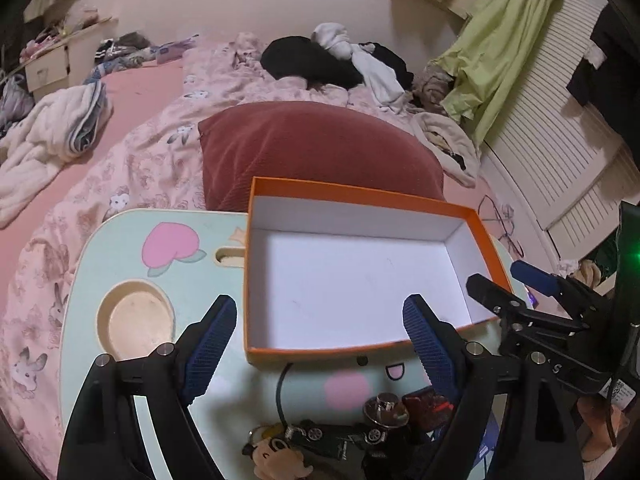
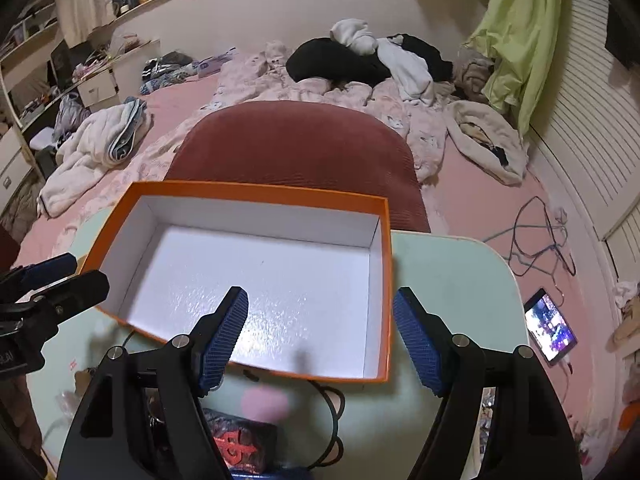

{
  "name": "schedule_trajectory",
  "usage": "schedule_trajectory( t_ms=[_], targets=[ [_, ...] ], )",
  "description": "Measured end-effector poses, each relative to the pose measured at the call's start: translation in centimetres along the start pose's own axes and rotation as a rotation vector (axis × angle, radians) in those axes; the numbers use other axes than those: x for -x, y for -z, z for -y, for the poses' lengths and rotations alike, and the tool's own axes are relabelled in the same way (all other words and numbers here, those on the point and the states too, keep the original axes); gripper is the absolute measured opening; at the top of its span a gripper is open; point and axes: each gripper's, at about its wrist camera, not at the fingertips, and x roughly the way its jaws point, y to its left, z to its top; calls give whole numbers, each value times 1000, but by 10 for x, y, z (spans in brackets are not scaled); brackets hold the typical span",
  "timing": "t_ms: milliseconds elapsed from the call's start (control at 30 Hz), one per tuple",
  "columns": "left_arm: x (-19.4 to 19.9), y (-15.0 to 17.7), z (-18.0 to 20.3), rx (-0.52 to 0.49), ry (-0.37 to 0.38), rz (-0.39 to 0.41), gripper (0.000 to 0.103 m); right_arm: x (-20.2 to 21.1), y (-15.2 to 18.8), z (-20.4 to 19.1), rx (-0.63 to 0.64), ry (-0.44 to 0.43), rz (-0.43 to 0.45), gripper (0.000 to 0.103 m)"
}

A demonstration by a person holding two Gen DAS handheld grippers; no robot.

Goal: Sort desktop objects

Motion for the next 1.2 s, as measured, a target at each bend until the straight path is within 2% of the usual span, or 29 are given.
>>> schedule_trajectory(
  t_ms=[233, 433, 500, 600, 700, 833, 900, 967, 1000, 1033, 1100, 1200],
  targets=[
    [19, 8, 10, -23, -7, 39, 85, 7, 2, -9, 31, -7, 14, 75],
    [48, 34, 12, -42, 5, 73, 85, 27, 19, -7, 3, -89, 21, 75],
    [60, 53, 14, -57, 35, 58, 85, 39, 33, -4, -14, -129, 24, 75],
    [73, 93, 11, -79, 95, -30, 85, 57, 71, -5, 8, -156, 6, 75],
    [81, 137, 10, -124, 56, -97, 85, 70, 112, -5, 66, -140, -47, 75],
    [82, 181, 10, -183, -35, -125, 85, 81, 160, -6, 149, -104, -82, 75],
    [75, 194, 9, -192, -63, -103, 86, 75, 171, -8, 161, -97, -85, 75],
    [74, 196, 7, -156, -59, -42, 88, 64, 176, -8, 139, -111, -104, 77],
    [71, 197, 4, -117, -49, -18, 90, 59, 176, -6, 134, -120, -102, 83],
    [69, 198, 1, -90, -41, -8, 97, 57, 179, -6, 136, -103, -68, 89],
    [65, 199, 0, -67, -75, 60, 103, 53, 180, 0, 117, -116, -50, 102],
    [65, 209, 8, -97, -79, 137, 103, 48, 180, 6, 101, -111, -34, 103]
  ],
)
